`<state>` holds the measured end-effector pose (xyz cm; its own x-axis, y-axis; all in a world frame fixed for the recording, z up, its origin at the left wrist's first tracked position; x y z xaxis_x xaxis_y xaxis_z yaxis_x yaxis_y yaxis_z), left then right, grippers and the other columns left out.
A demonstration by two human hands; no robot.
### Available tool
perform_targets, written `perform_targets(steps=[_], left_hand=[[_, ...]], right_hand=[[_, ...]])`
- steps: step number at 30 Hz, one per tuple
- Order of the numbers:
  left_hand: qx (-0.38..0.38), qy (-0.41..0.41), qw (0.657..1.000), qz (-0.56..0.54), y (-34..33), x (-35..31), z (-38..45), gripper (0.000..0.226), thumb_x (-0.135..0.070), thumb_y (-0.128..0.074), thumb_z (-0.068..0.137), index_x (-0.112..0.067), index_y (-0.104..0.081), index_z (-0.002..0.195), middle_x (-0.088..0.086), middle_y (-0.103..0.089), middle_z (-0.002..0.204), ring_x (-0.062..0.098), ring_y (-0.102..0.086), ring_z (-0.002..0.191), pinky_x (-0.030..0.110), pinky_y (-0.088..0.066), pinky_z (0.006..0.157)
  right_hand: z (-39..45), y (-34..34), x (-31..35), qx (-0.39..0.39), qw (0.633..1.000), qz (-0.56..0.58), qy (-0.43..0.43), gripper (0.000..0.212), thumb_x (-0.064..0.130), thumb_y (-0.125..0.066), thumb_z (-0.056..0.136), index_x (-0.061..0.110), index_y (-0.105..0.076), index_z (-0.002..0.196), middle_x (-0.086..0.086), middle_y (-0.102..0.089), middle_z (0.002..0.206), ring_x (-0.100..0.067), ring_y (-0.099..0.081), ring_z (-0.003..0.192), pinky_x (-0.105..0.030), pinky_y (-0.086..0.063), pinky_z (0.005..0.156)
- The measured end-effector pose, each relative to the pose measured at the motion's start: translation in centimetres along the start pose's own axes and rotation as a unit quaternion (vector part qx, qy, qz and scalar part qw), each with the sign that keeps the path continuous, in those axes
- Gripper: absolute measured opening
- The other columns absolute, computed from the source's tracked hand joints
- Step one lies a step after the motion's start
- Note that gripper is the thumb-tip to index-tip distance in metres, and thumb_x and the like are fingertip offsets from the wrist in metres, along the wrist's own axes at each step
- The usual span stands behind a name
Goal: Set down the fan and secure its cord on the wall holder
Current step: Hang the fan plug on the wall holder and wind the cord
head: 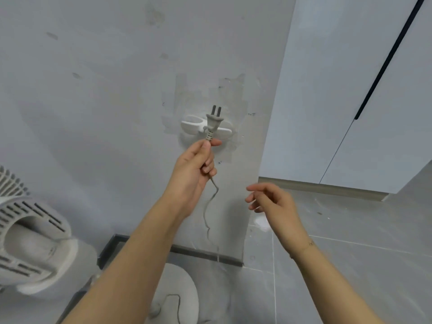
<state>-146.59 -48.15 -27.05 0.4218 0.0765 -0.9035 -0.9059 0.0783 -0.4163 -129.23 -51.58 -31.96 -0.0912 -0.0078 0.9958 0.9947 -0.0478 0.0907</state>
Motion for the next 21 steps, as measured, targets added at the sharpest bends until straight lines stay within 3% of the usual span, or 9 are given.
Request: perform_targets(steps=[3,8,12,14,17,19,21], left_hand=[[-0.015,0.001,0.999,0.041,0.7,0.7,0.7,0.023,-0.019,-0.042,0.101,-0.013,-0.064,0.095,-0.006,-0.034,0.058,0.006,-0.031,0.050,0.020,-0.034,0.055],[-0.031,-0.013,0.998,0.062,1.8,1.3,1.7,0.026,-0.019,-0.042,0.100,-0.015,-0.065,0.089,-0.007,-0.036,0.058,0.005,-0.032,0.049,0.022,-0.031,0.056],[-0.012,-0.035,0.998,0.057,1.3,0.9,2.5,0.032,-0.019,-0.043,0.100,-0.026,-0.070,0.083,-0.009,-0.037,0.057,0.004,-0.033,0.051,0.021,-0.031,0.056],[-0.015,-0.036,0.997,0.067,1.3,0.9,2.8,0.031,-0.019,-0.043,0.100,-0.024,-0.069,0.084,-0.011,-0.039,0.056,0.003,-0.033,0.051,0.021,-0.032,0.056],[-0.026,-0.041,0.995,0.085,1.1,0.7,3.3,0.027,-0.018,-0.044,0.100,-0.017,-0.068,0.090,-0.013,-0.042,0.055,0.003,-0.034,0.050,0.021,-0.032,0.056],[-0.039,-0.051,0.993,0.100,0.9,0.4,3.5,0.026,-0.019,-0.046,0.099,-0.016,-0.067,0.086,-0.013,-0.042,0.053,0.004,-0.034,0.050,0.022,-0.031,0.055],[-0.053,-0.073,0.988,0.125,0.6,0.0,3.4,0.025,-0.021,-0.048,0.098,-0.015,-0.067,0.085,-0.009,-0.040,0.055,0.007,-0.034,0.052,0.024,-0.030,0.054]], right_hand=[[1.5,-1.0,3.7,-0.036,0.997,0.018,0.072,0.018,0.006,-0.052,0.093,0.012,-0.069,0.097,-0.003,-0.067,0.077,-0.008,-0.060,0.064,-0.016,-0.051,0.061],[4.1,-4.2,7.8,-0.027,0.991,0.044,0.126,0.017,0.018,-0.060,0.091,0.012,-0.070,0.103,-0.001,-0.062,0.073,-0.007,-0.054,0.059,-0.018,-0.050,0.057],[5.2,-6.1,8.8,-0.029,0.985,-0.032,0.166,0.017,0.030,-0.070,0.083,0.020,-0.071,0.097,-0.017,-0.062,0.076,-0.013,-0.054,0.066,-0.029,-0.048,0.059],[5.5,-6.4,8.9,-0.035,0.982,-0.032,0.182,0.012,0.030,-0.071,0.082,0.022,-0.070,0.090,-0.023,-0.064,0.079,-0.016,-0.054,0.064,-0.027,-0.044,0.055],[6.1,-6.7,9.0,-0.030,0.982,-0.019,0.186,0.010,0.028,-0.072,0.081,0.031,-0.065,0.088,-0.010,-0.062,0.066,-0.015,-0.052,0.057,-0.030,-0.044,0.056],[6.6,-6.7,9.0,-0.028,0.980,-0.023,0.195,0.010,0.026,-0.071,0.082,0.026,-0.066,0.091,0.000,-0.060,0.061,-0.016,-0.054,0.054,-0.031,-0.046,0.055],[6.9,-6.4,9.0,-0.030,0.978,-0.031,0.205,0.011,0.024,-0.070,0.084,0.019,-0.067,0.093,-0.001,-0.062,0.062,-0.022,-0.058,0.058,-0.035,-0.049,0.056]])
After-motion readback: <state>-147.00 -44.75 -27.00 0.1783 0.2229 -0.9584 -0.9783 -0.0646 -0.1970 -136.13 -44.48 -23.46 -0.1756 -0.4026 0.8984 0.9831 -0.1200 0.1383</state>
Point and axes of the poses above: each hand's wrist, its own z-axis towards the middle knuckle, its own y-axis out of the back of the hand, x = y × z, the point moved 1 cm from there along z, towards the middle knuckle
